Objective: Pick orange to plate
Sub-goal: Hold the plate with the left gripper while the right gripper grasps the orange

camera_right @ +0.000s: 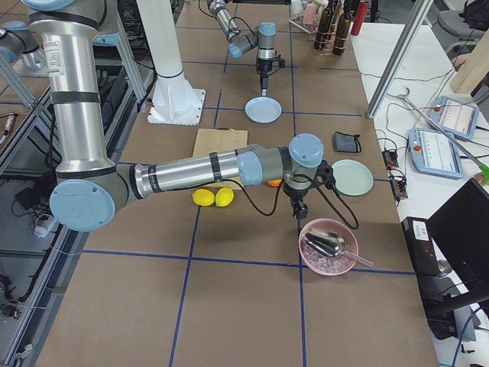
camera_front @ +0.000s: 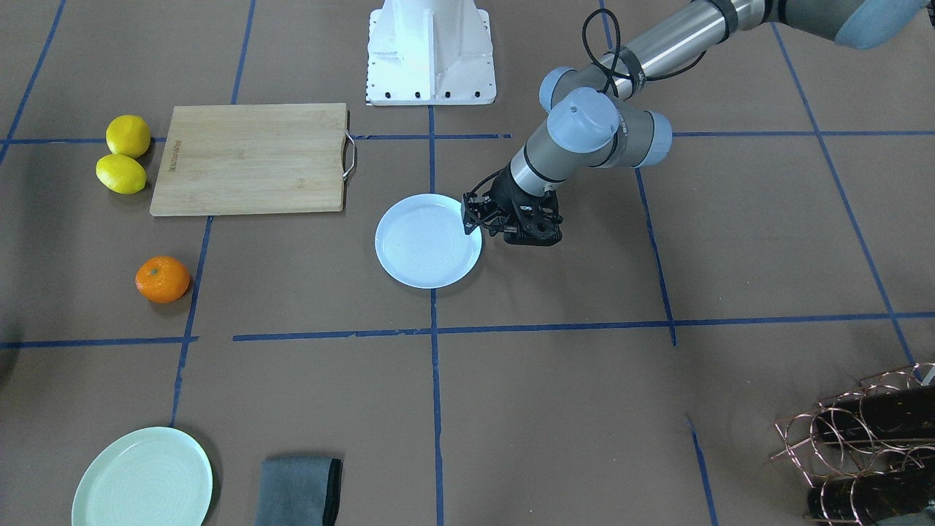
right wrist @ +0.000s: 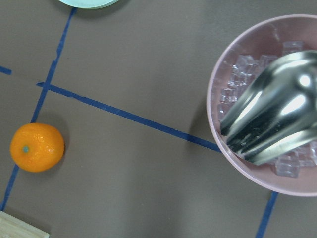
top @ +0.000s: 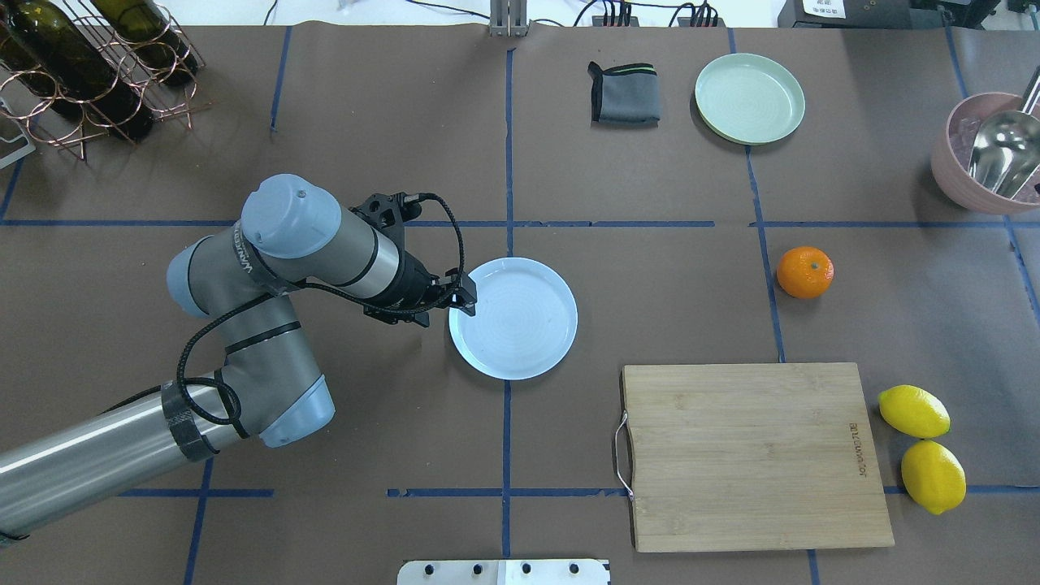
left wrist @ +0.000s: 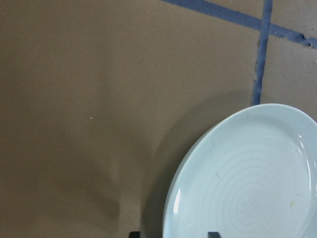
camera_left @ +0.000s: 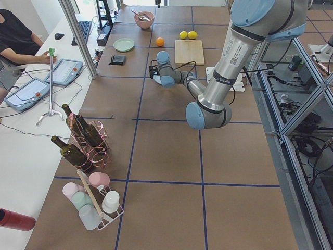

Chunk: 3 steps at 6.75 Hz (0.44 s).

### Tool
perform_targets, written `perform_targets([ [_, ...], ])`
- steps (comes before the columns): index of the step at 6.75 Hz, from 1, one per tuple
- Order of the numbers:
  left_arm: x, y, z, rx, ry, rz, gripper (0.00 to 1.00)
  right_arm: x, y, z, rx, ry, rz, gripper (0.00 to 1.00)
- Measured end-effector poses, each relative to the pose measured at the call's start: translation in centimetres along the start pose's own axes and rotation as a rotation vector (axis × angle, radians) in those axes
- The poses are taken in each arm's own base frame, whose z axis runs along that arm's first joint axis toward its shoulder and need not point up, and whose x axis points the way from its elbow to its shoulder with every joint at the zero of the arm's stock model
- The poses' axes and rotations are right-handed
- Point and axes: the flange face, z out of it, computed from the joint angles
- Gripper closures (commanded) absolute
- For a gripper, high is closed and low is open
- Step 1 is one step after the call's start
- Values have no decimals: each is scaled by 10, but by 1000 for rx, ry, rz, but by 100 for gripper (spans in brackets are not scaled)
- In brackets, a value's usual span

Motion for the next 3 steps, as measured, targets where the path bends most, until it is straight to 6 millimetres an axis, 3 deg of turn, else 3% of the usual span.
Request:
perform_targets([
  [3, 2, 0, -6, 5, 12, 4, 16, -106, -23, 75, 55, -46, 199, 0],
])
